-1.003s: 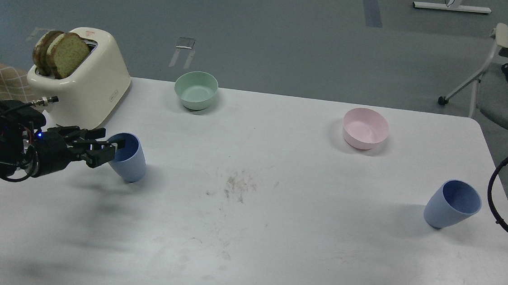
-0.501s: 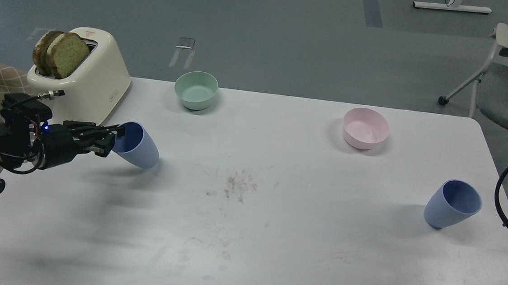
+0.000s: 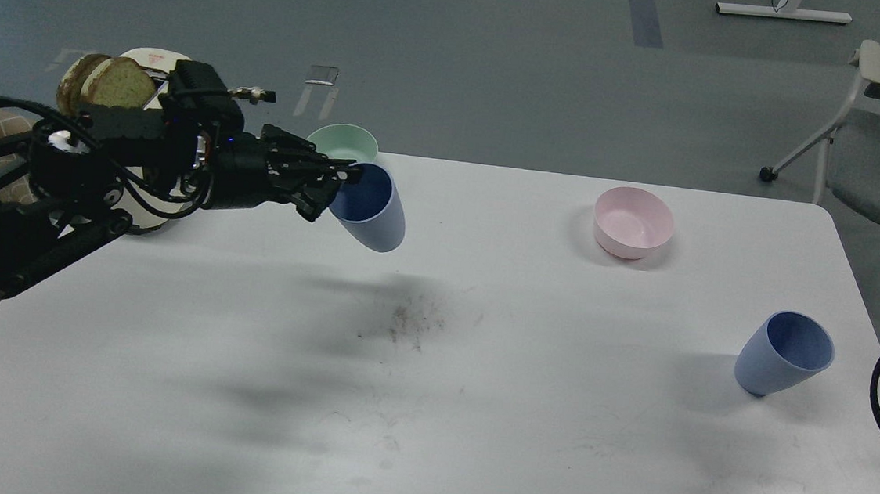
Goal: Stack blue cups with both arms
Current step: 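Carry the blue cup toward the table center and set it down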
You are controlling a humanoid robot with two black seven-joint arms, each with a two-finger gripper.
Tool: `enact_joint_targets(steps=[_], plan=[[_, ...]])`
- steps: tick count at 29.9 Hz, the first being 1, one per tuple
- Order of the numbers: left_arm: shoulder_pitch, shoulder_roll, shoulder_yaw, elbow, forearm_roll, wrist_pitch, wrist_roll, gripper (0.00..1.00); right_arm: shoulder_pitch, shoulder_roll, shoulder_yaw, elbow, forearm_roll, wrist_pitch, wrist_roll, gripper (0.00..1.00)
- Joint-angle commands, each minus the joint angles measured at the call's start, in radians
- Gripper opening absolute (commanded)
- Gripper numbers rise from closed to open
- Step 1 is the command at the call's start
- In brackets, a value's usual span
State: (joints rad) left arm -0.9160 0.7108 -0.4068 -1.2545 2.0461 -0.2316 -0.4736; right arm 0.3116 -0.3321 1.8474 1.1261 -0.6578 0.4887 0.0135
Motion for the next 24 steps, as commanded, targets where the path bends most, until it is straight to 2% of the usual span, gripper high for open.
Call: enact_joint_targets(steps=[1,7,11,17,24], plan=[[-0.081,-0.08,0.091,0.006,0.002,-0.002,-0.008,0.0,-0.043,-0.001,0.032,0.011,0.0,0.0,0.0,1.0],[-0.132,-0.203,0.203,0.047,0.003,-0.003,-0.008,0.0,-0.097,-0.001,0.072,0.029,0.001,0.0,0.002,1.0],[-0.133,-0.287,0.226,0.131,0.019,-0.003,-0.007,0.0,-0.117,0.001,0.076,0.046,0.0,0.0,0.002,1.0],[-0.121,-0.329,0.229,0.211,0.02,-0.003,-0.007,0.0,-0.121,0.001,0.076,0.05,0.001,0.0,0.002,1.0],[-0.119,-0.34,0.272,0.221,0.019,-0.003,-0.007,0.0,-0.121,0.001,0.075,0.05,0.0,0.0,0.002,1.0]])
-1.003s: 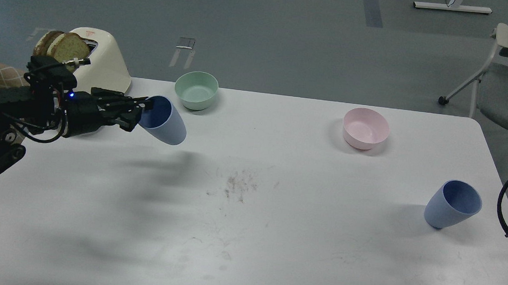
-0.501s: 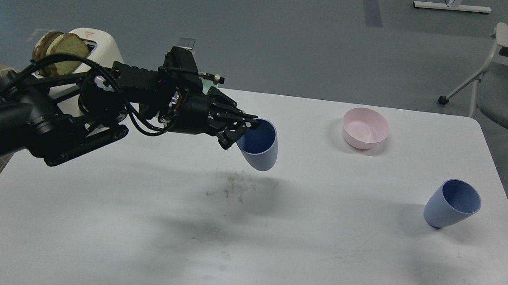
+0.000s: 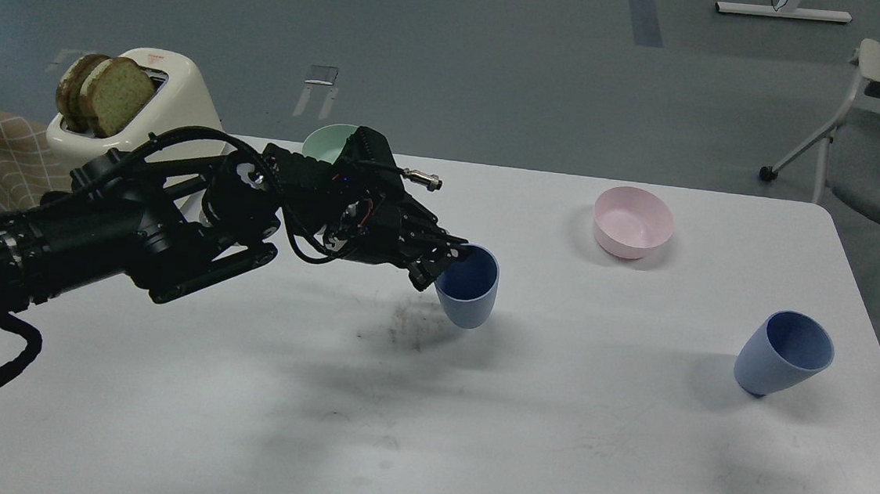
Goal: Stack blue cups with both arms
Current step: 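Carry the blue cup toward the table center and set it down, then open the left gripper and lift it away from the cup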
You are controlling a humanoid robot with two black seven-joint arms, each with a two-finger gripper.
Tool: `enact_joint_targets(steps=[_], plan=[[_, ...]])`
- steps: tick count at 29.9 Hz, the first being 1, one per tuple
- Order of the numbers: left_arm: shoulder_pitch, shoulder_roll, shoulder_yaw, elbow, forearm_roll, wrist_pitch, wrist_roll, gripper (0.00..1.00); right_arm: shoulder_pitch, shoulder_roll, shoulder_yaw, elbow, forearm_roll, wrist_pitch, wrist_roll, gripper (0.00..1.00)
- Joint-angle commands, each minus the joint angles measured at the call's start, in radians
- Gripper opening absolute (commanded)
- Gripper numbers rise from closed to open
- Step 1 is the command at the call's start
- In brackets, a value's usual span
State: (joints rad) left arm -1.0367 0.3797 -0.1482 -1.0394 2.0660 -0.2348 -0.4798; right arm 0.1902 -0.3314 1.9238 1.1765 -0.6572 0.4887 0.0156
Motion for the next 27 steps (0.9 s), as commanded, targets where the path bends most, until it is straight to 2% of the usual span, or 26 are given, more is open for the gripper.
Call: enact_joint_targets(steps=[1,9,11,12,13,18,22,24,27], plan=[[0.001,-0.018,0.015,0.012,0.0,0.0,0.0,0.0,-0.002,0.0,-0.002,0.0,-0.001,0.0,0.0,1.0],[0.007,-0.035,0.015,0.039,-0.001,0.0,0.001,0.01,-0.003,0.0,0.0,-0.001,-0.001,0.0,0.0,1.0],[0.006,-0.036,0.015,0.038,-0.001,0.0,0.0,0.16,-0.003,0.0,0.0,0.0,-0.001,0.0,0.0,1.0],[0.006,-0.036,0.015,0.036,-0.001,0.002,0.0,0.37,-0.003,0.0,0.0,0.0,-0.001,0.0,0.0,1.0],[0.006,-0.036,0.015,0.035,-0.001,0.003,-0.002,0.54,-0.003,0.0,0.0,0.0,-0.001,0.0,0.0,1.0],[0.006,-0.035,0.012,0.025,-0.006,0.003,-0.002,0.6,-0.005,0.0,0.0,0.0,-0.001,0.0,0.0,1.0],[0.003,-0.028,0.006,0.027,-0.017,0.005,-0.003,0.68,-0.005,-0.003,0.0,0.0,-0.001,0.0,0.0,1.0],[0.0,-0.021,-0.005,0.027,-0.029,0.014,-0.005,0.76,-0.005,-0.032,-0.006,0.002,-0.001,0.0,0.0,1.0],[-0.005,-0.012,-0.051,0.038,-0.108,0.028,-0.006,0.8,0.003,-0.052,-0.011,0.005,-0.007,0.0,-0.011,1.0]])
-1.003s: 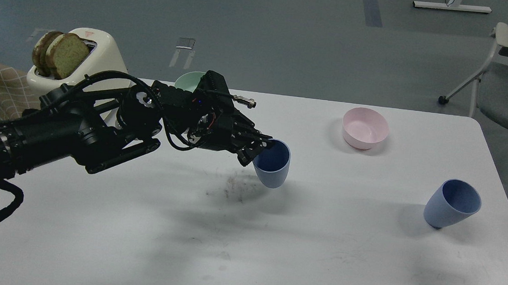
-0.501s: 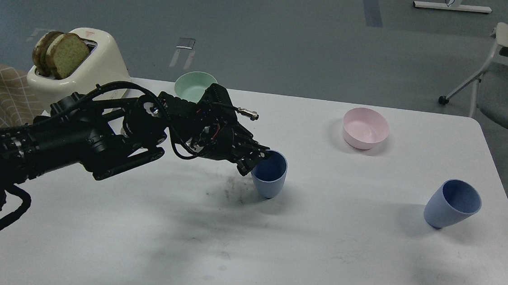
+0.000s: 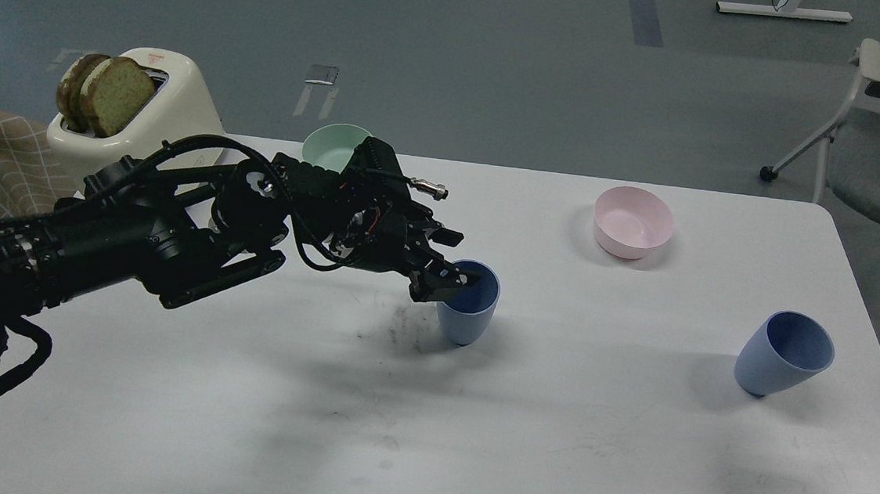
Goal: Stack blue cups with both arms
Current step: 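Open the left gripper and lift it away from the cup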
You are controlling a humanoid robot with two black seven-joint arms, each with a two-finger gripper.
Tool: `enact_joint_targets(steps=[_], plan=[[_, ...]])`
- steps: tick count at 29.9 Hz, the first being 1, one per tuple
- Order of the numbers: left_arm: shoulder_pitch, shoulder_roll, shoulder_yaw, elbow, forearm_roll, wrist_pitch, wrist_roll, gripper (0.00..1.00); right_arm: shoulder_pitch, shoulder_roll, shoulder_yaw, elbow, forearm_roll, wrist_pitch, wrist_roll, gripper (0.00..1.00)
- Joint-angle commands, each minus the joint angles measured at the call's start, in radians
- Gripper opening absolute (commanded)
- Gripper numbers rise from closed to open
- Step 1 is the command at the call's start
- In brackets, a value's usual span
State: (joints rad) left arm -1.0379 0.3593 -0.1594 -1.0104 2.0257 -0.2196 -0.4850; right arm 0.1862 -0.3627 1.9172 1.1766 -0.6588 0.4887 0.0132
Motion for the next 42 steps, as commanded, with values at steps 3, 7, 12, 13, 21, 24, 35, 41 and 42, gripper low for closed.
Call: enact_joint_targets(steps=[3,7,12,13,21,24,35,41,42], plan=[[-0.002,0.02,-0.142,0.007,-0.267,0.02,-0.003,0.91,-0.002,-0.137,-0.017,0.026,-0.016,0.0,-0.013,1.0],[-0.002,0.004,-0.21,0.007,-0.494,0.022,0.002,0.96,-0.007,-0.223,-0.049,0.043,-0.016,0.0,-0.015,1.0],[0.008,0.006,-0.363,0.007,-0.85,0.049,-0.001,0.97,-0.073,-0.341,-0.06,0.122,-0.129,0.0,-0.009,1.0],[0.009,0.006,-0.364,0.007,-0.851,0.049,-0.001,0.97,-0.073,-0.341,-0.06,0.123,-0.13,0.0,-0.009,1.0],[0.162,0.01,-0.672,0.007,-1.311,0.043,0.002,0.97,-0.082,-0.355,-0.061,0.334,-0.5,0.0,-0.004,1.0],[0.202,0.018,-0.759,0.007,-1.387,0.046,0.003,0.97,-0.077,-0.371,-0.072,0.364,-0.649,0.0,-0.004,1.0],[0.321,0.024,-0.901,0.029,-1.473,0.032,0.005,0.97,-0.066,-0.389,-0.299,0.313,-1.008,0.0,0.022,1.0],[0.328,0.017,-0.905,0.027,-1.492,0.026,0.005,0.97,-0.131,-0.4,-0.353,0.307,-1.105,0.0,0.025,0.99],[0.328,0.017,-0.904,0.027,-1.492,0.028,0.005,0.97,-0.152,-0.403,-0.363,0.307,-1.116,0.0,0.025,0.99]])
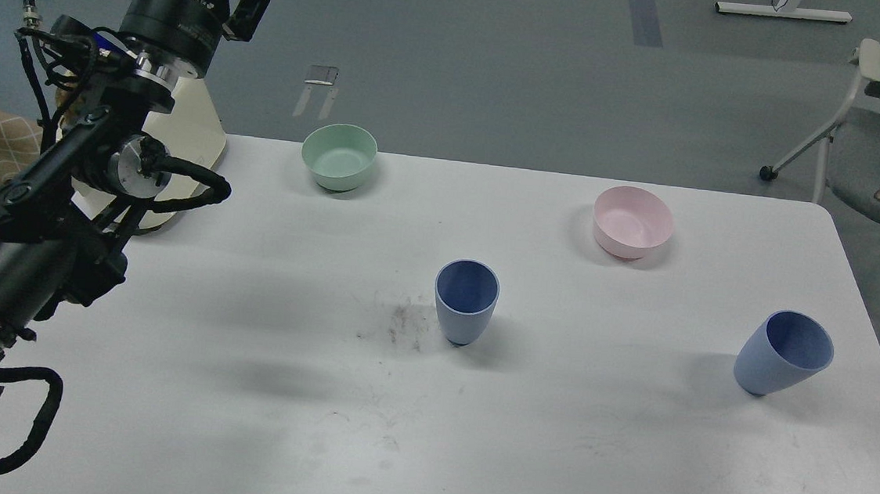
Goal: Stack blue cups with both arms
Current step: 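Open the left gripper and lift it away from the cup, then reach the right gripper to the other blue cup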
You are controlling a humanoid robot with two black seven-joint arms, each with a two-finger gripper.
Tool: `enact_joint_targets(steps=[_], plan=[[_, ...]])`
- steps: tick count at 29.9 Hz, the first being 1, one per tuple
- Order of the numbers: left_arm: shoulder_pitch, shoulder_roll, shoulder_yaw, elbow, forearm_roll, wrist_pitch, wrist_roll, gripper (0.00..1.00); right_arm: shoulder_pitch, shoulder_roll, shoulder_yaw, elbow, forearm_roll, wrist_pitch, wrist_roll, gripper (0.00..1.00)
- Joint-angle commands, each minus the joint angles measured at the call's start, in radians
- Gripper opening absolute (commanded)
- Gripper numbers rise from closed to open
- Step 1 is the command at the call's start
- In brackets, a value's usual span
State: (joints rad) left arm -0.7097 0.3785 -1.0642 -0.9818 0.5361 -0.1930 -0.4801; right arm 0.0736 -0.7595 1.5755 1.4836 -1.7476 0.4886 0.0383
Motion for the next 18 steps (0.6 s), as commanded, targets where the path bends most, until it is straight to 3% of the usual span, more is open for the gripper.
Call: enact_joint_targets(steps=[1,5,9,18], plan=[[-0.001,-0.004,0.001,-0.002,-0.002,0.001,0.0,0.97,-0.061,-0.015,-0.029,0.0,-0.03,0.0,0.002,0.99],[-0.001,-0.01,0.004,-0.003,-0.002,0.001,0.0,0.97,-0.09,-0.024,-0.052,0.001,-0.058,0.0,0.002,0.98],[0.003,-0.016,0.006,-0.011,-0.001,0.003,-0.003,0.97,-0.095,-0.024,-0.116,-0.002,-0.107,0.0,0.002,0.86],[0.003,-0.016,0.004,-0.012,-0.002,0.003,-0.005,0.97,-0.092,0.009,-0.207,0.004,-0.162,0.0,-0.002,0.7]])
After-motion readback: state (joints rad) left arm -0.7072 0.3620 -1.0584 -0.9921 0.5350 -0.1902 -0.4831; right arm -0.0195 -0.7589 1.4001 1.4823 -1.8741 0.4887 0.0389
